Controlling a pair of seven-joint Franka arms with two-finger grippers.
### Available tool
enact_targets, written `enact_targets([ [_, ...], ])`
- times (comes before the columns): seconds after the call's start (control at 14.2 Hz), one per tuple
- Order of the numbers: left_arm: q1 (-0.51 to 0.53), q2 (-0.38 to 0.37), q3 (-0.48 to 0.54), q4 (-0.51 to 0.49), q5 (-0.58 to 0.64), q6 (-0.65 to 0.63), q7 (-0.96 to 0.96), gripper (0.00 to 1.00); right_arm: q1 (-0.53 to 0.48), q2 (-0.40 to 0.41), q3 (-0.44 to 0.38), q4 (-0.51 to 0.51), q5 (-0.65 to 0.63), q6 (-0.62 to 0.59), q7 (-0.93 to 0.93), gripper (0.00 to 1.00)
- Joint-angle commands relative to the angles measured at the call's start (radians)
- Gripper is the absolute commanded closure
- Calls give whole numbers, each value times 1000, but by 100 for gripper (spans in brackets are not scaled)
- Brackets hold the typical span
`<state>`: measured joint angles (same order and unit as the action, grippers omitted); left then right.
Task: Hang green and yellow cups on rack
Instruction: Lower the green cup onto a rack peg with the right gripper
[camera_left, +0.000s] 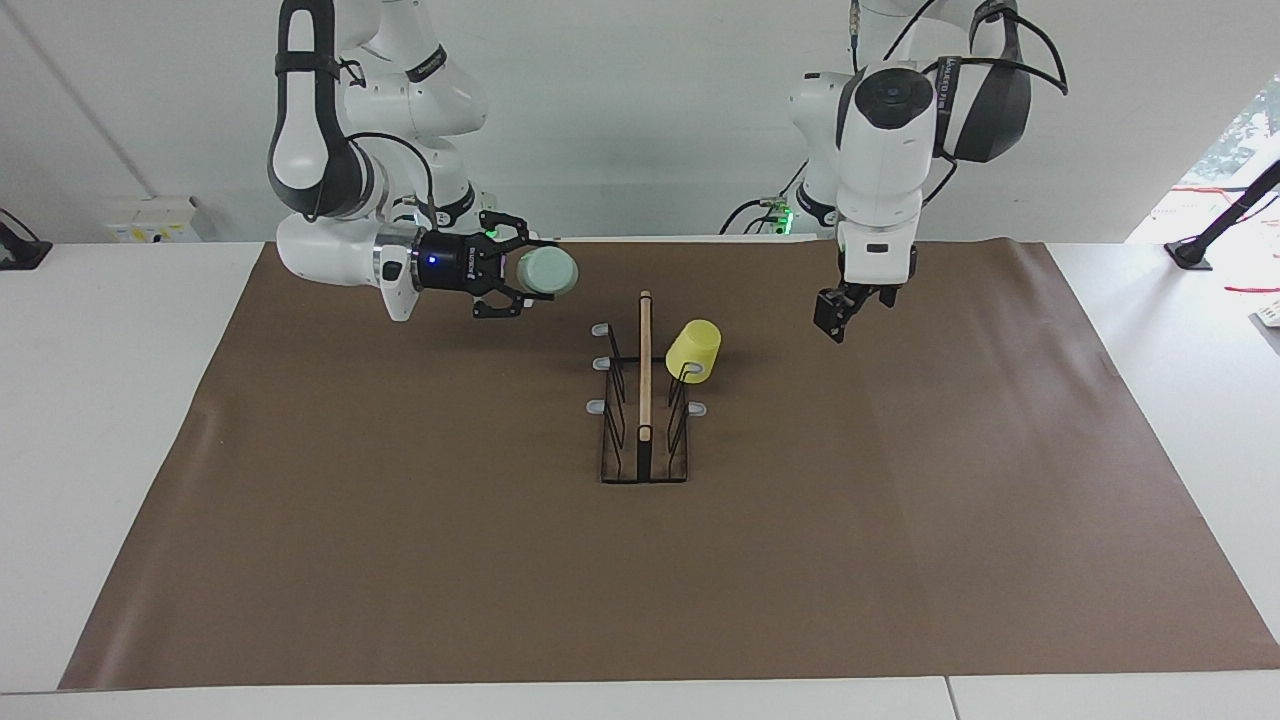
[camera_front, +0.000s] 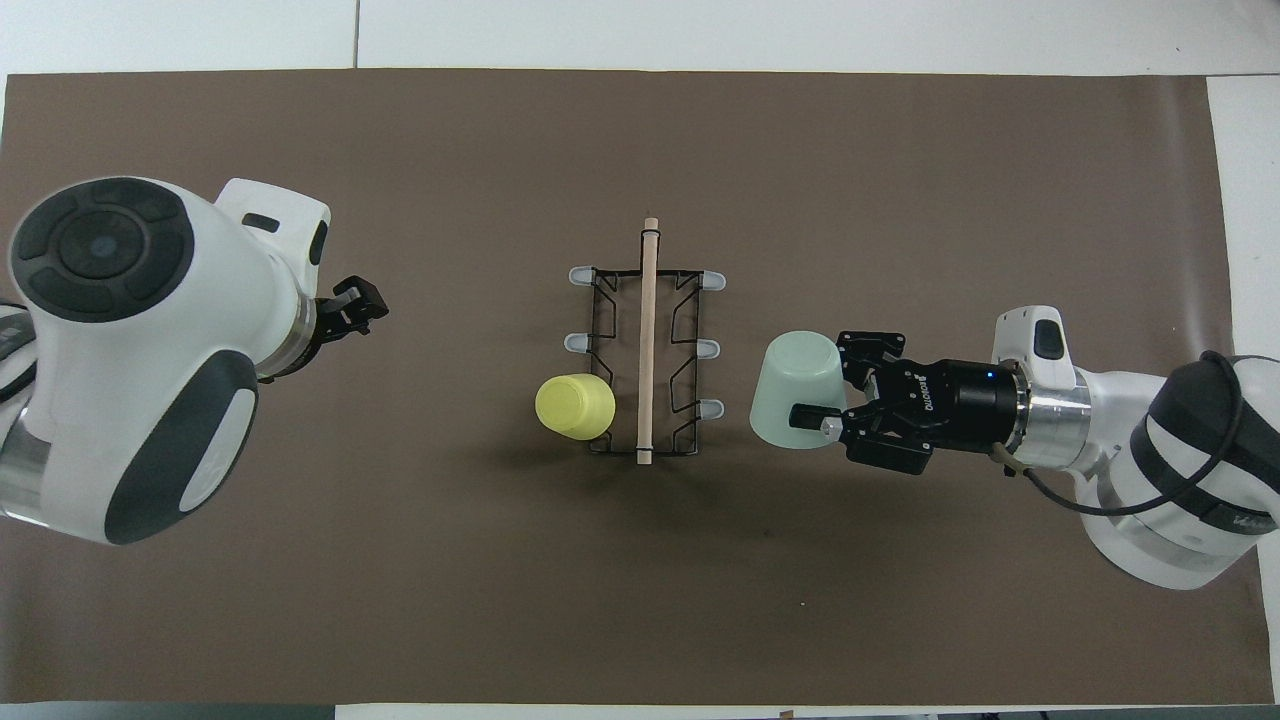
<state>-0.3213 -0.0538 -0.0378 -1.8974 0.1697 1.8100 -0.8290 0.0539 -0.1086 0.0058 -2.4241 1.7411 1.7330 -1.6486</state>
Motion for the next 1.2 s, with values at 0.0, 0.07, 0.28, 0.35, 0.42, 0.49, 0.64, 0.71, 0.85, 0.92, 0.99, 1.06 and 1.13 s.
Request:
enact_targets([
  [0.0,79,-32,-10,-34,-59,26,132,0,58,78,2,2,115,19,-168,100],
  [0.07,105,-31,-8,-25,-88,28,192,0,75,131,3,22,153,51,-254,100],
  [0.28,169,-32,-7,-16,-113,23,312,0,141,176,2,23,229,112,-371,100],
  [0.35,186,-32,-7,1,-122,19,342,0,141,188,2,26,227,137,-399,100],
  [0.42,212,-32,-7,6,-128,16,375,0,142,193,2,26,227,138,-405,100],
  [0.49,232,-32,-7,11,-145,12,410,0,149,193,2,25,227,140,-410,100],
  [0.64,264,-34,-7,29,-157,-12,477,0,152,193,2,22,224,160,-411,100],
  [0.71,278,-34,-7,46,-157,-36,508,0,152,193,2,22,224,167,-413,100],
  [0.85,306,-31,-7,96,-157,-102,579,0,171,193,3,13,222,169,-427,100],
  [0.92,320,-31,-7,121,-159,-138,618,0,182,193,2,10,225,169,-433,100],
  [0.99,323,-31,-7,150,-160,-171,649,0,187,193,3,8,229,172,-438,100],
  [1.06,324,-26,-7,178,-162,-201,677,0,193,191,3,0,229,181,-441,100],
  [1.13,324,-21,-7,211,-168,-237,695,0,196,190,3,-4,229,184,-451,100],
])
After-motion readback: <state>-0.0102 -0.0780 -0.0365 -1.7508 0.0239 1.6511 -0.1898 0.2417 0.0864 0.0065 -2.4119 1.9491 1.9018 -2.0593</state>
